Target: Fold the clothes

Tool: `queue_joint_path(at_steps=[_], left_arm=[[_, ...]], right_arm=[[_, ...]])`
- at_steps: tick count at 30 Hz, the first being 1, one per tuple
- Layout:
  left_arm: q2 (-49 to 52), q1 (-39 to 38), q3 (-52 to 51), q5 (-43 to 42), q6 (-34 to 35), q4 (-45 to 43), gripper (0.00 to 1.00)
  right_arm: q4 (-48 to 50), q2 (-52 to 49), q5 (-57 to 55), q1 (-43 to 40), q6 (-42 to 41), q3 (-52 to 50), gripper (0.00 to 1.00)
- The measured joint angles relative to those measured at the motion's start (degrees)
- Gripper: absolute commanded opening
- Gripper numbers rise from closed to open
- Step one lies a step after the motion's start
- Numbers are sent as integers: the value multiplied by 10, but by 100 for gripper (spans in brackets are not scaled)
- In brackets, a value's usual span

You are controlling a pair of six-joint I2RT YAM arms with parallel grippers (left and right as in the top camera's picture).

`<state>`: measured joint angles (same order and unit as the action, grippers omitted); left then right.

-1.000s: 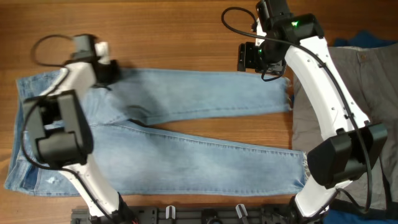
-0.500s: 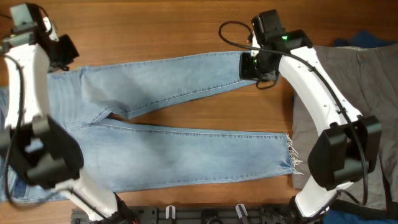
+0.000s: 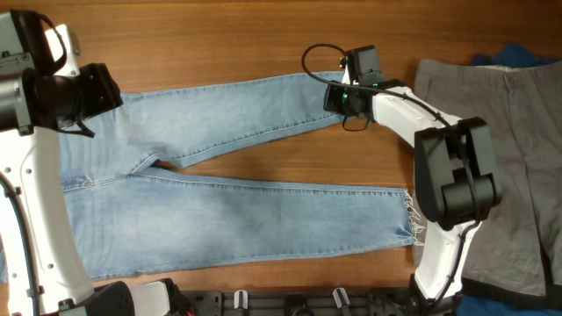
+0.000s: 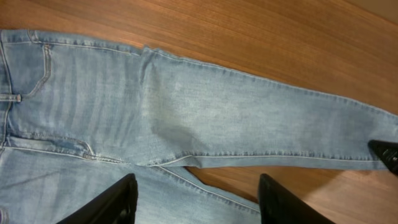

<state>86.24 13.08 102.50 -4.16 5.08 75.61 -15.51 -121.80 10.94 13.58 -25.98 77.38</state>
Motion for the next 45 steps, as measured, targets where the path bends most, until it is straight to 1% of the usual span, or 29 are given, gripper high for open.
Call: queue_joint_path(at_steps=[1, 3, 5, 7, 8, 9, 10, 11, 12, 13, 14, 16, 17, 18, 19, 21, 24, 26, 27, 28, 32, 36, 37, 38, 39, 40, 42, 44, 45], left_arm=[[0, 0, 0, 0, 0, 1, 65], [0, 0, 0, 0, 0, 1, 68], [0, 0, 0, 0, 0, 2, 70], [0, 0, 0, 0, 0, 3, 71], [0, 0, 0, 0, 0, 5, 72], [0, 0, 0, 0, 0, 9, 73], [0, 0, 0, 0, 0, 11, 80], [0, 0, 0, 0, 0, 14, 82], [0, 0, 0, 0, -1, 17, 82], [0, 0, 0, 0, 0, 19, 82], [0, 0, 0, 0, 0, 21, 83], [1, 0, 0, 0, 0, 22, 82], [1, 0, 0, 0, 0, 22, 83], [1, 0, 0, 0, 0, 22, 82], [1, 0, 0, 0, 0, 22, 82], [1, 0, 0, 0, 0, 22, 82], [1, 0, 0, 0, 0, 22, 82], [1, 0, 0, 0, 0, 22, 81], [1, 0, 0, 0, 0, 21, 81], [1, 0, 0, 0, 0, 20, 81], [1, 0, 0, 0, 0, 20, 81], [1, 0, 0, 0, 0, 13, 82], [1, 0, 0, 0, 0, 12, 82], [1, 0, 0, 0, 0, 10, 84], [1, 0, 0, 0, 0, 7, 85], [1, 0, 0, 0, 0, 7, 85], [1, 0, 0, 0, 0, 7, 86], [1, 0, 0, 15, 0, 18, 87], [1, 3, 0, 35, 8, 31, 85]], right_arm=[[16, -6, 5, -9, -7, 2, 7], [86, -30, 28, -53, -33, 5, 4], [181, -52, 54, -97, -45, 2, 4], [214, -62, 58, -126, -46, 2, 5], [213, -64, 60, -132, -38, 6, 19], [210, -66, 63, -134, -20, 14, 30], [199, -67, 71, -134, 2, 21, 34], [174, -67, 84, -133, 22, 33, 40], [129, -67, 95, -132, 46, 56, 48], [76, -61, 101, -131, 63, 70, 63], [29, -53, 105, -131, 72, 77, 71], [-46, -21, 107, -131, 90, 80, 76], [-67, -12, 100, -131, 95, 84, 76], [-80, -7, 86, -131, 98, 85, 73], [-83, -7, 69, -130, 110, 85, 63], [-83, -9, 55, -130, 130, 83, 56], [-90, -16, 54, -130, 158, 79, 41], [-84, -32, 87, -129, 202, 77, 26], [-81, -35, 100, -129, 218, 77, 13], [-70, -41, 114, -128, 230, 77, 6], [6, -55, 124, -126, 240, 72, 4], [211, -63, 87, -123, 200, 64, 4], [247, -63, 83, -125, 193, 66, 9], [253, -63, 81, -128, 187, 71, 61], [254, -63, 81, -131, 182, 76, 78], [254, -63, 81, -133, 179, 81, 100], [244, -62, 85, -138, 179, 93, 100], [201, -53, 95, -142, 182, 96, 100], [153, -33, 98, -143, 183, 93, 100]])
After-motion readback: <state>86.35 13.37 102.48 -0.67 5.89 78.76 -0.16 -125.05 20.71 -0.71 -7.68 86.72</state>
